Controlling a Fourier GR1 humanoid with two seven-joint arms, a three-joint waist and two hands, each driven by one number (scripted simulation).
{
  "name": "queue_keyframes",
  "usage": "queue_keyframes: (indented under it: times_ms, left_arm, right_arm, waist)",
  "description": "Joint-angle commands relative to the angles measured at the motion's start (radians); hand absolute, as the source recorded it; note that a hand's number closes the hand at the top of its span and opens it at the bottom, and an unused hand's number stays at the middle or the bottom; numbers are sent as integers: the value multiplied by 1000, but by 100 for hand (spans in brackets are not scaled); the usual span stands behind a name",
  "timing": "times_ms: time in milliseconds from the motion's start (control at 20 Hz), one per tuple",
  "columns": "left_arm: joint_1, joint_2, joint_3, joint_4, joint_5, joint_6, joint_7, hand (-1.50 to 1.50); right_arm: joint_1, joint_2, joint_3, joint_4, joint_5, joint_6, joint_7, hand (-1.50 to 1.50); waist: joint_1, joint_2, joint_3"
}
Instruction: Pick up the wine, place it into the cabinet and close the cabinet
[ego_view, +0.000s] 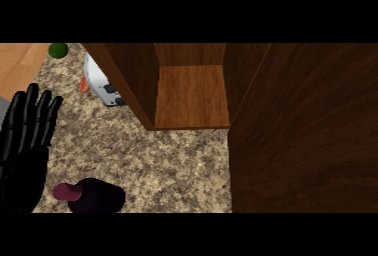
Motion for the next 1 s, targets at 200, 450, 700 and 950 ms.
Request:
queue_keyframes:
  times_ms: [200,450,700,950]
  left_arm:
    - [248,-42,-243,-189,-69,-75,-17,-150]
    - [405,-96,-404,-200,105,-93,84,-150]
    - [482,-103,-586,-332,-3,-5,153,-150]
    - [491,-94,-669,-464,-53,43,264,-150]
  right_arm:
    - [166,16,40,-128,-61,66,-1,-150]
    - [206,-24,140,-190,-162,164,151,-150]
    - [256,-48,124,-311,-205,169,241,-150]
    - [197,-43,133,-325,-204,148,316,-150]
  waist:
    - [29,-21,3]
    - [32,-24,2]
    - [31,-20,2]
    - [35,-18,3]
